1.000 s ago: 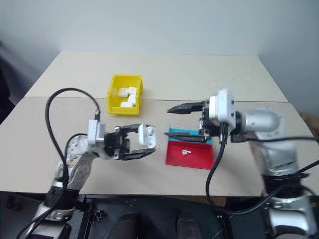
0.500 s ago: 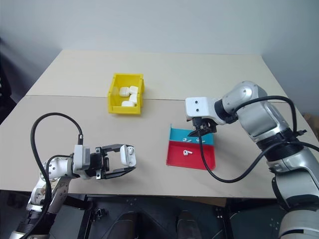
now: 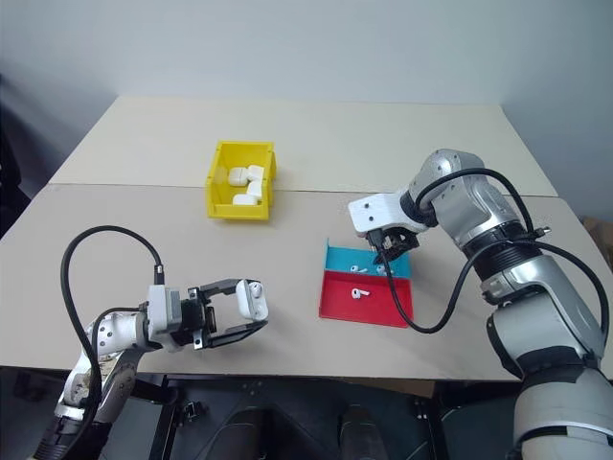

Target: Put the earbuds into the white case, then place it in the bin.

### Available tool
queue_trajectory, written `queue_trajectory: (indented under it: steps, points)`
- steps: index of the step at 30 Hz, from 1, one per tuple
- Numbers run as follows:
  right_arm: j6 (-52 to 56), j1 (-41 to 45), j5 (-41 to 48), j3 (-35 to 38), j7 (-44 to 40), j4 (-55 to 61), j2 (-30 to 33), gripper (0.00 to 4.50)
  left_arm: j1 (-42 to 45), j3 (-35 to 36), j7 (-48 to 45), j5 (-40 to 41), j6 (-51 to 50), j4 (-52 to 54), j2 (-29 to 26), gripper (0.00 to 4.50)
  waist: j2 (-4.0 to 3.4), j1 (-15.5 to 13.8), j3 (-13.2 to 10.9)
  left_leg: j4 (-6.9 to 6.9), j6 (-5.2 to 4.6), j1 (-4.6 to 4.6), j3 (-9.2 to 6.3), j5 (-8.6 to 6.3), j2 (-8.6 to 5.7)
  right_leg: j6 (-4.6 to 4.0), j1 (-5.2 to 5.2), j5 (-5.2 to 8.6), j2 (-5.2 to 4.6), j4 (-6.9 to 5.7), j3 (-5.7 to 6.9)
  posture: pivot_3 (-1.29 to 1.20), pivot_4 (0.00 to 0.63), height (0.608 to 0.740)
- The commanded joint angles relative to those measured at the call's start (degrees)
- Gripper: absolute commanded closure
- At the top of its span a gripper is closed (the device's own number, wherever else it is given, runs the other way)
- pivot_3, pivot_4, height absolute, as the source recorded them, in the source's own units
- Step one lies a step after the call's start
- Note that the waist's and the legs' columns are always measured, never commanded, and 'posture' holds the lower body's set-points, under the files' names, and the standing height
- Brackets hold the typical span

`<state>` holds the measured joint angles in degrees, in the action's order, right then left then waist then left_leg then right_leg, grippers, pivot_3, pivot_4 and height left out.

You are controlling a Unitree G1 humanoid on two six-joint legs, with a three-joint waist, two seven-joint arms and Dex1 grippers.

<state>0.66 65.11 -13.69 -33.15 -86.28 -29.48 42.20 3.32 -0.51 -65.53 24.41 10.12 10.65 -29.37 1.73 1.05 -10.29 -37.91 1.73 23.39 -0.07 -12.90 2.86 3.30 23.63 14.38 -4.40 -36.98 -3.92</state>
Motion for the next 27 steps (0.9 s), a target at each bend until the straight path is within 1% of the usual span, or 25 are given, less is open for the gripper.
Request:
queue_trajectory:
  steps: [1,6,17,27]
  points:
    - [-2.75,1.09,-1.92,0.66,-1.49,0.16,0.62,1.32,-0.62,-0.53,0.85,-0.31,1.87,2.63,0.31,1.69,0.00,0.00,0.00,0.00,0.00,0.00,0.00,0.00,0.00,0.00,0.00,0.00,0.00,0.00,0.00,0.00,0.150,0.740]
    - [-4.37,0.72,-4.89,0.88,0.58,-2.66,-0.03,1.32,-0.50,-1.04,1.26,-0.55,2.09,2.47,0.41,1.69,0.00,0.02,0.00,0.00,0.00,-0.02,0.00,0.00,0.00,-0.01,-0.01,0.00,0.00,-0.02,0.00,0.00,0.150,0.740]
    - [-4.46,-0.70,-5.42,1.39,-0.91,-1.79,-1.08,1.32,0.13,-1.11,1.36,-0.75,2.44,1.93,0.13,1.69,-0.01,0.12,-0.01,0.00,0.00,-0.03,0.00,0.00,0.00,-0.01,-0.01,0.00,0.00,-0.02,0.00,0.00,0.150,0.740]
    - [-5.23,-1.87,-7.35,0.89,0.29,-2.96,-2.26,1.32,0.45,-1.41,2.16,-1.31,2.57,1.79,0.31,1.69,-0.02,0.12,-0.01,0.00,0.00,-0.04,0.00,0.00,0.00,-0.01,-0.02,-0.01,0.00,-0.03,0.00,0.00,0.150,0.740]
